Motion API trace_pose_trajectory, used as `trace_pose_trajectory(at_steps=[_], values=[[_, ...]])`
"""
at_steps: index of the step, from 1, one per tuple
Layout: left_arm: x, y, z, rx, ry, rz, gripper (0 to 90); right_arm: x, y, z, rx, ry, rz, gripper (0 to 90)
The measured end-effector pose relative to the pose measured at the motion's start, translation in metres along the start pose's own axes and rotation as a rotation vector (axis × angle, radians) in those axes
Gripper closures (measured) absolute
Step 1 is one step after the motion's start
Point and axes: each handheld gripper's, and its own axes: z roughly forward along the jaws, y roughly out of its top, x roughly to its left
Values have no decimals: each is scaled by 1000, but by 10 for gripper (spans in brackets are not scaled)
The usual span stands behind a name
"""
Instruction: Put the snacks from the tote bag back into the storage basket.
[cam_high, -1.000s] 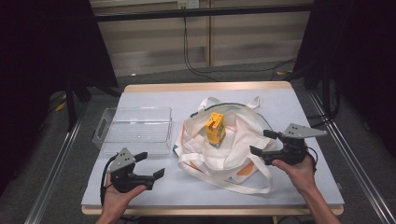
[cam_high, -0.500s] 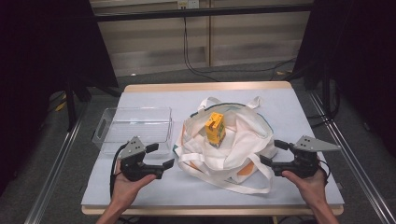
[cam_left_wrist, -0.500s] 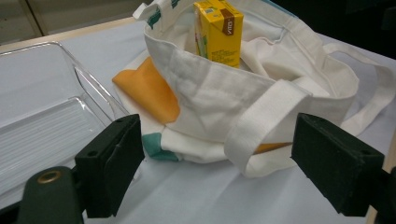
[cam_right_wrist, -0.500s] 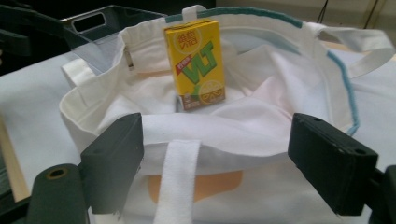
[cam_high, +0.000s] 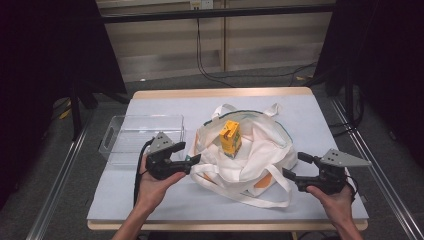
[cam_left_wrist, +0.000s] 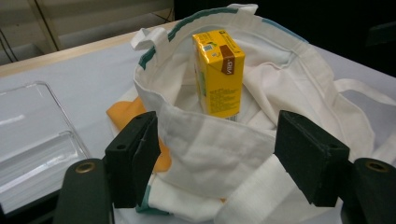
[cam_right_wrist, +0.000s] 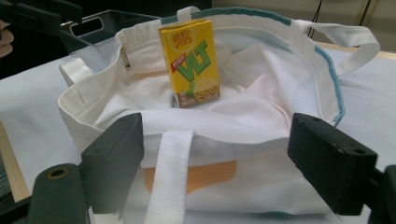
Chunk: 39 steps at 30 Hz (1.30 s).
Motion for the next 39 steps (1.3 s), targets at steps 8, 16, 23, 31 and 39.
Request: trace_pose_trajectory(at_steps=[8, 16, 23, 31, 39], values=[[-11, 17, 27, 52, -15, 14, 367, 3, -2, 6, 19, 30, -11, 184], [-13, 29, 47, 70, -32, 2, 368, 2, -6, 3, 25, 37, -12, 182], [-12, 39, 59, 90, -29, -21, 327, 2, -6, 3, 27, 50, -4, 184], [-8, 50, 80, 130, -16, -43, 309, 4, -7, 7, 39, 63, -13, 185], [-2, 51, 93, 161, -14, -74, 258, 3, -9, 8, 47, 63, -5, 185]])
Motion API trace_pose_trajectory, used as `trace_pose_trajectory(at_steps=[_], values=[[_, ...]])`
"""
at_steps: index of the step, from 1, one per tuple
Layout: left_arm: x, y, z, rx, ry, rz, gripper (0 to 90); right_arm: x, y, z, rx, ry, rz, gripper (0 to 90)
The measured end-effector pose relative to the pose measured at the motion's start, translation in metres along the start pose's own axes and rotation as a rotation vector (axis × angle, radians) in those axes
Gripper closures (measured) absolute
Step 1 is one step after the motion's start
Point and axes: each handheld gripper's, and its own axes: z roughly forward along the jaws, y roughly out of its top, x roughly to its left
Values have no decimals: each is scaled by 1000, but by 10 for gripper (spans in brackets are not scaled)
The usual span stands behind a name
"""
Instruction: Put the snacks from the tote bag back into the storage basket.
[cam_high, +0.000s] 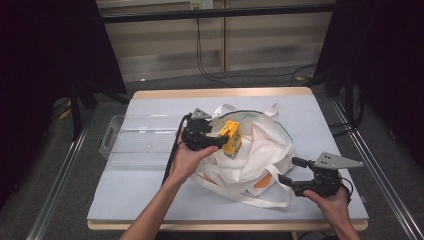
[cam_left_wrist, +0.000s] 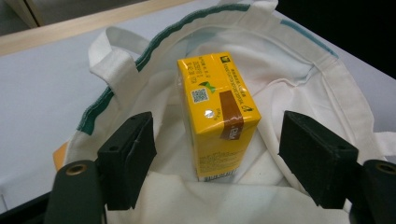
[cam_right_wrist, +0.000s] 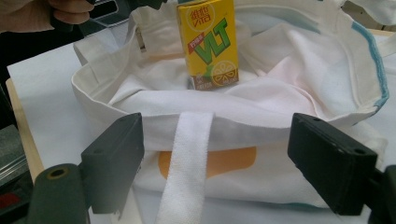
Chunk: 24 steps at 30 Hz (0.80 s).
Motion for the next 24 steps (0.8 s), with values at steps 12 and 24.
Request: trace_pose_trajectory(at_steps=[12, 24], values=[[-7, 7, 17, 20, 3, -16, 252, 3, -1, 2, -6, 21, -9, 183], [-8, 14, 37, 87, 43, -40, 297, 1, -3, 1, -2, 19, -15, 182]])
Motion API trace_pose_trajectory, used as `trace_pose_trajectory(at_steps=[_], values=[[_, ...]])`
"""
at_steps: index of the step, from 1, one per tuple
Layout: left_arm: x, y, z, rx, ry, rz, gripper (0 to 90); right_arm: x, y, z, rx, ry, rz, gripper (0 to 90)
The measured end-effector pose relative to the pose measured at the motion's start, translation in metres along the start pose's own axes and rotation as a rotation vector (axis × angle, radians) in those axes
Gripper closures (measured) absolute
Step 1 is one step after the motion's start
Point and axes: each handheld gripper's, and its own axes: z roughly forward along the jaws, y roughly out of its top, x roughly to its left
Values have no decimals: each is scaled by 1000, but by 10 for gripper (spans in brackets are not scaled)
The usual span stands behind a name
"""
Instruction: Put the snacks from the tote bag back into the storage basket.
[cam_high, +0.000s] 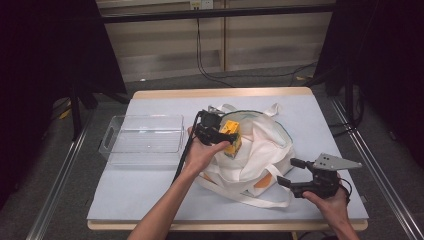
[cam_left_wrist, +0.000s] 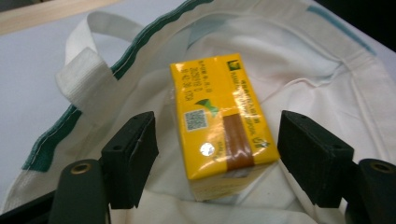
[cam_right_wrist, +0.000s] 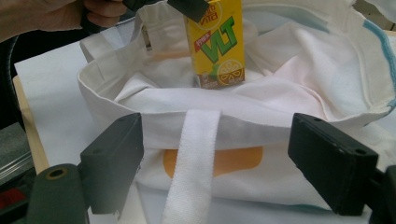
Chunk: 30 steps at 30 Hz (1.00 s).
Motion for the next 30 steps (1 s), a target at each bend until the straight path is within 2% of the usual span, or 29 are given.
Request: trace_pose_trajectory(at_steps=[1, 2, 3, 4, 5, 7, 9, 11, 12, 18, 20, 21, 23, 24, 25, 26, 28, 30], values=[[-2, 0, 1, -3, 13, -3, 317, 0, 0, 0, -3, -1, 5, 182], [-2, 1, 1, 3, 15, 16, 320, 0, 0, -1, -5, 0, 7, 182], [-2, 1, 2, 8, 7, 16, 322, 0, 0, -1, -6, -1, 7, 182], [-4, 1, 4, 1, 5, -2, 323, -1, 0, -1, -6, -1, 8, 182], [-2, 1, 5, 15, 10, 10, 324, -1, 0, -1, -6, -1, 9, 182], [-2, 0, 8, 17, 1, -10, 335, -1, 0, -1, -6, -1, 9, 181], [-1, -1, 8, 26, 0, 9, 368, 0, 0, -2, -7, -1, 5, 182], [-1, -1, 8, 36, -22, 17, 430, 0, 0, -2, -10, -1, 7, 181], [-1, -1, 9, 26, -8, 19, 455, 0, 0, -2, -8, -3, 7, 182], [1, 0, 8, 36, -14, 52, 492, 0, -1, -1, -6, 0, 11, 181], [1, 0, 6, 26, -37, 56, 494, 0, -1, -2, -7, -2, 10, 182], [1, 0, 5, 26, -33, 68, 495, -1, -1, -2, -8, -3, 10, 181], [1, 0, 3, 14, -49, 56, 495, -1, -1, -2, -9, -7, 11, 181], [2, 1, 1, 20, -53, 78, 495, -1, -1, -2, -11, -5, 10, 181], [1, 1, 1, 7, -50, 77, 495, -1, -1, -2, -9, -5, 12, 180], [2, 1, -1, 18, -52, 91, 496, 0, -1, -2, -6, -6, 13, 179], [4, 1, -4, -2, -58, 75, 496, 0, -2, -2, -5, 2, 11, 176], [5, 0, -7, -20, -83, 77, 497, 1, -2, -1, -6, 5, 10, 169]])
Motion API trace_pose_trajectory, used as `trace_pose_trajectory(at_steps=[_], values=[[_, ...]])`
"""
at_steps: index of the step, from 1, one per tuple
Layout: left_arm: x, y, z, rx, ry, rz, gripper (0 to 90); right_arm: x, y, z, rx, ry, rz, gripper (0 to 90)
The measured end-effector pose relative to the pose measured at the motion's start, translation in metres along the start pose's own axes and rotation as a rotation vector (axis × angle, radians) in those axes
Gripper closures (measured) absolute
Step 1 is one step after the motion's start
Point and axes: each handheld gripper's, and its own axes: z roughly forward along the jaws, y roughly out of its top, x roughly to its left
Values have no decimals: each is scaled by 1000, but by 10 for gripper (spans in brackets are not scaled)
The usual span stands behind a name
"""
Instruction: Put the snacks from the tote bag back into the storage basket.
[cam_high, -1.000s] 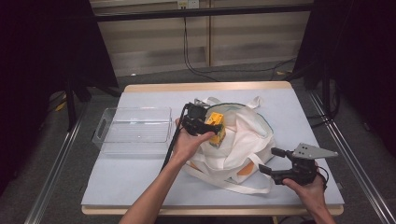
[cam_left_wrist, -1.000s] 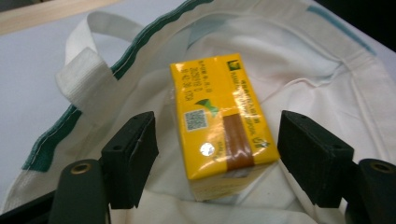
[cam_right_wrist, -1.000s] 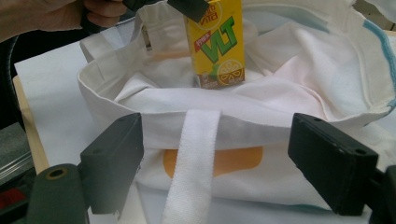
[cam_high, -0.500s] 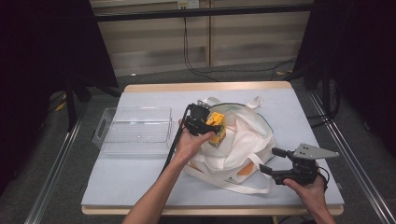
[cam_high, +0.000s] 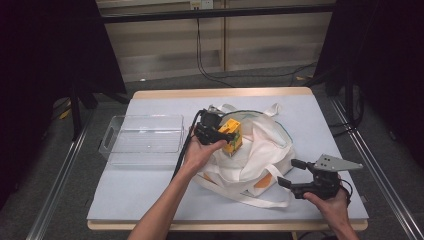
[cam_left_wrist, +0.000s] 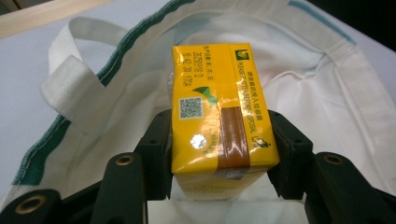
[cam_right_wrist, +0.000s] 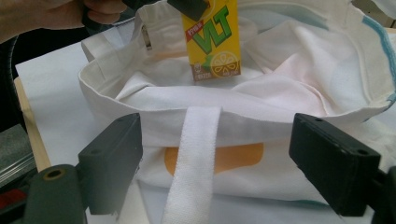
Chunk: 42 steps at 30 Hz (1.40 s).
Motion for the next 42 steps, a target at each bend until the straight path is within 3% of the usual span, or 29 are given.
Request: trace_pose_trajectory(at_steps=[4, 9, 15, 22, 26, 34, 41, 42], values=[[1, 0, -10, 15, 0, 44, 497, 1, 0, 0, 1, 1, 5, 164], [5, -3, -25, -19, -34, 67, 499, 1, 0, 0, 0, 3, 4, 147], [3, -2, -36, -54, -79, 64, 498, 4, -1, 0, 6, 3, 1, 146], [1, 0, -45, -34, -119, 167, 499, 2, -2, 0, 5, 2, 2, 145], [4, 3, -49, -67, -154, 151, 498, 3, -2, 0, 7, 0, 3, 145], [7, 11, -58, -49, -159, 199, 498, 2, -2, 0, 10, -1, 4, 132], [7, 26, -75, -80, -181, 240, 499, 0, -2, -1, 7, 0, 9, 131], [8, 27, -77, -90, -185, 229, 499, 1, -2, -1, 7, -2, 8, 131]])
